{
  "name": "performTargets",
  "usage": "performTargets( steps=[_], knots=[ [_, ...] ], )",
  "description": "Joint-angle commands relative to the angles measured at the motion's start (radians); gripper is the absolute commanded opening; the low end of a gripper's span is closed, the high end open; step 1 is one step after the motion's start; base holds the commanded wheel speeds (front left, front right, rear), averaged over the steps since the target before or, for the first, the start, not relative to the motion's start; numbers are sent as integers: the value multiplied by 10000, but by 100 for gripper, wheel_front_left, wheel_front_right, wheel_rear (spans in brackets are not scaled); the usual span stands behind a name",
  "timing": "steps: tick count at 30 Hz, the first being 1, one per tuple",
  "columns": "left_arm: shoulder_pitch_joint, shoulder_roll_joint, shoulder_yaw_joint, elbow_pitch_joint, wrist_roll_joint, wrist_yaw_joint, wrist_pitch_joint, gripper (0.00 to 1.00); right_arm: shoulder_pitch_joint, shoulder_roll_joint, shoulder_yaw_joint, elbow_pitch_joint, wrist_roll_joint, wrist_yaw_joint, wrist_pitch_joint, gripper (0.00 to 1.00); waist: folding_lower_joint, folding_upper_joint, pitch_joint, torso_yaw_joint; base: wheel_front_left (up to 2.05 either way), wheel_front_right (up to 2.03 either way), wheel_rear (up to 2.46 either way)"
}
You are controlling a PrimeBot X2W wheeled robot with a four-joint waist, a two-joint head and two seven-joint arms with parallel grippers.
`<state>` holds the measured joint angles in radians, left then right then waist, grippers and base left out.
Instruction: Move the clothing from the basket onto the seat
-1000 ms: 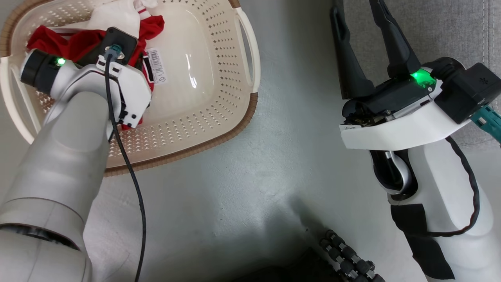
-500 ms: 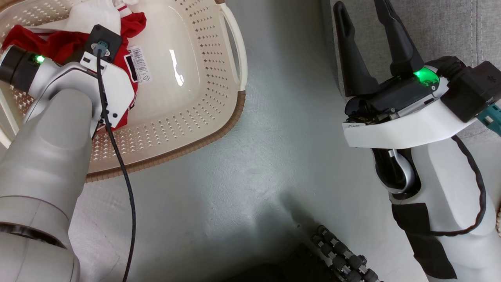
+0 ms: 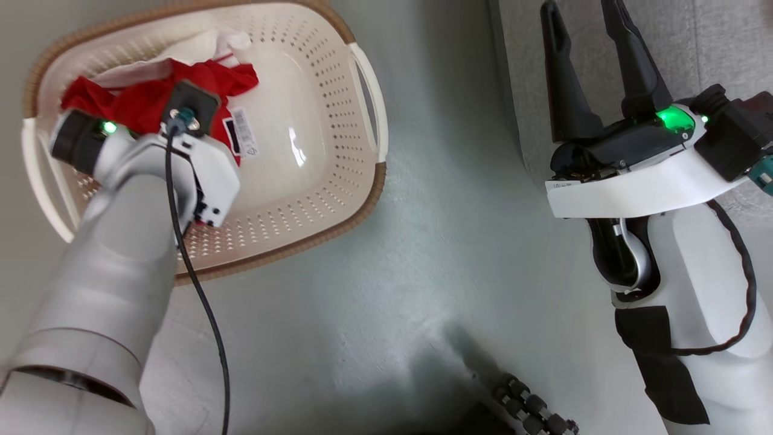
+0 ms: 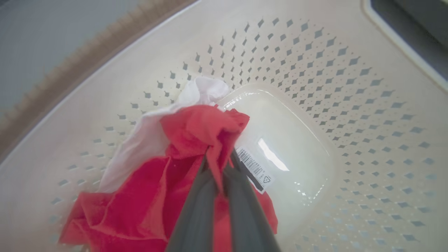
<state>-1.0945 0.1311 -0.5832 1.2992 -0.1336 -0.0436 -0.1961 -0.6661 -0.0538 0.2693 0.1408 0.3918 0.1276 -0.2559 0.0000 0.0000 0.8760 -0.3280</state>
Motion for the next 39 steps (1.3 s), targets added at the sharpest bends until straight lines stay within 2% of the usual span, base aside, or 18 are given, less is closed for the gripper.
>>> performTargets(
  steps=[1, 9, 14, 24, 39],
  knots=[
    [329, 127, 175, -93, -120, -39, -136, 0, 464, 35, 61, -157, -111, 31, -59, 100, 0, 0, -378, 214, 0, 0, 0],
    [1223, -402, 405, -575, -676, -264, -637, 0, 990, 35, -498, 349, -662, 31, -59, 100, 0, 0, -1895, 878, 0, 0, 0],
    [2223, -568, 546, -1913, -923, -369, -653, 0, 1545, 35, -868, 699, -939, 31, -59, 100, 0, 0, -3059, 1343, 0, 0, 0],
    [4177, -700, 929, -4052, -1161, -476, -655, 0, 2558, 23, -1309, 1158, -1337, 31, -59, 100, 0, 0, -4865, 2045, 0, 0, 0],
    [5781, -705, 1947, -6200, -1267, -691, -656, 0, 3820, -27, -1682, 1736, -1473, 31, -59, 100, 0, 0, -7162, 2631, 0, 0, 0]
  ],
)
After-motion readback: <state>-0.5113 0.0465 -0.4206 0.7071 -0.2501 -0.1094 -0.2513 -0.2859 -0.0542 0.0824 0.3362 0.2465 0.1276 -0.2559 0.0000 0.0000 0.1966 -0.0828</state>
